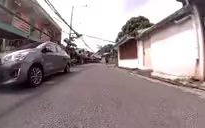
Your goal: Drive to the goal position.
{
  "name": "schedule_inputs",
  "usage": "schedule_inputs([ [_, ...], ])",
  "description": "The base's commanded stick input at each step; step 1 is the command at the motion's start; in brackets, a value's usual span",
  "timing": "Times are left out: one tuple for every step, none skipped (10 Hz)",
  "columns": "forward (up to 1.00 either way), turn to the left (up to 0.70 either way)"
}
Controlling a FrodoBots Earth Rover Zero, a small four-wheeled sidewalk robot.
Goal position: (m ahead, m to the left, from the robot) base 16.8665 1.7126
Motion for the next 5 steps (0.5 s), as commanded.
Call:
schedule_inputs([
  [0.5,0.07],
  [0.5,0.07],
  [0.5,0.07],
  [0.5,0.07],
  [0.5,0.07],
])
